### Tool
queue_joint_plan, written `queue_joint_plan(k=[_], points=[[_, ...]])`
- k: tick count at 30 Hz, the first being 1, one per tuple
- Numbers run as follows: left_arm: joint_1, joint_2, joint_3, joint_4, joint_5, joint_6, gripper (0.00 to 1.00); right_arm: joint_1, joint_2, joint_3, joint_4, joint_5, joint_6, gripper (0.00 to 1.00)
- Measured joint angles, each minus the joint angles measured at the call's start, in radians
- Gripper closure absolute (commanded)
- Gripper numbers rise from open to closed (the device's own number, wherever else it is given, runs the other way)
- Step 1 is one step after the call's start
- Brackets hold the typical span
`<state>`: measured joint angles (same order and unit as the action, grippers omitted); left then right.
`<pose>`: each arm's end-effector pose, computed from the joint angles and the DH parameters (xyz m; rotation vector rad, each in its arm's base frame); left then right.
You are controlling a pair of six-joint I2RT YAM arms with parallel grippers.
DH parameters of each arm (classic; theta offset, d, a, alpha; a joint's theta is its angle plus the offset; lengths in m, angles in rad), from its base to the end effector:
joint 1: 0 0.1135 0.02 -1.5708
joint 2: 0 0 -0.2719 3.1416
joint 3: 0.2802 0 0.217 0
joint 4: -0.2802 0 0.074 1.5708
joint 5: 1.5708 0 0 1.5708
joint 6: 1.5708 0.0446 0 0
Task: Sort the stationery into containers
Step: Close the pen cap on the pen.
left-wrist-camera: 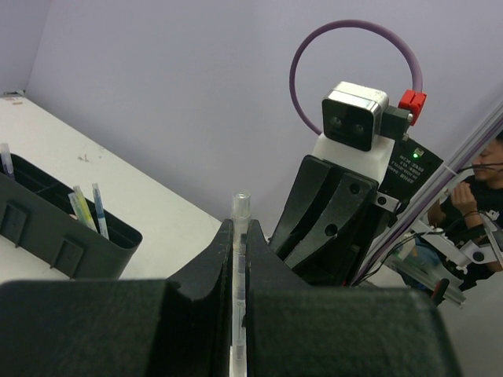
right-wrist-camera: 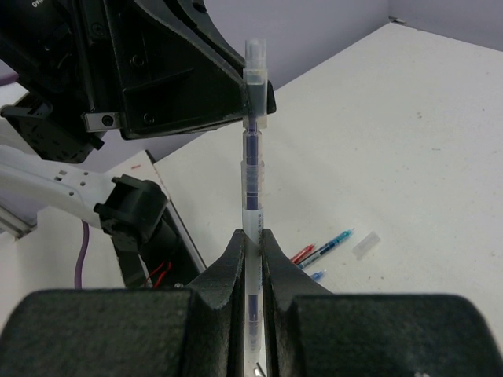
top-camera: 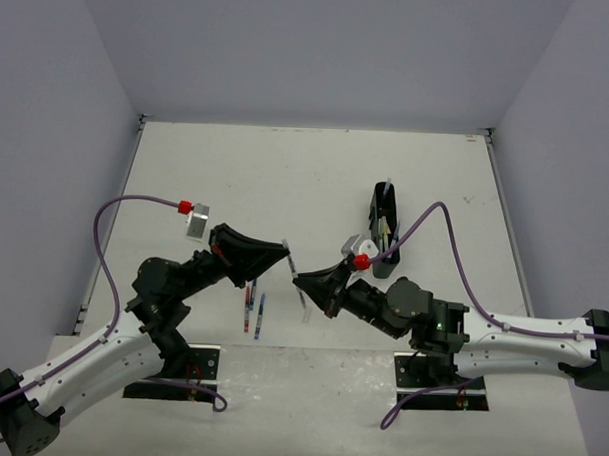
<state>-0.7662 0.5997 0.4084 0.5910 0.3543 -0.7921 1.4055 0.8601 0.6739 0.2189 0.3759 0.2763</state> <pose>0.0746 -0.0932 0.3313 0.3359 1.3114 -1.5514 0.0448 0.1690 0.3437 -0.5924 1.5249 1.0325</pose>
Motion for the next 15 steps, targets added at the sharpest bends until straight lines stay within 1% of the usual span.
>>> queue_joint_plan(k=[11,13,15], points=[[0.0,0.002,-0.03,0.042,0.017,0.002,1.0,-0.012,0.005,0.038,-0.047,-0.002,0.017,1.0],[0.0,0.002,-0.03,0.051,0.017,0.002,0.97,-0.012,0.01,0.05,-0.056,-0.003,0.021,1.0],[0.0,0.001,-0.03,0.058,0.017,0.003,0.9,-0.013,0.018,0.063,-0.064,-0.003,0.024,1.0]])
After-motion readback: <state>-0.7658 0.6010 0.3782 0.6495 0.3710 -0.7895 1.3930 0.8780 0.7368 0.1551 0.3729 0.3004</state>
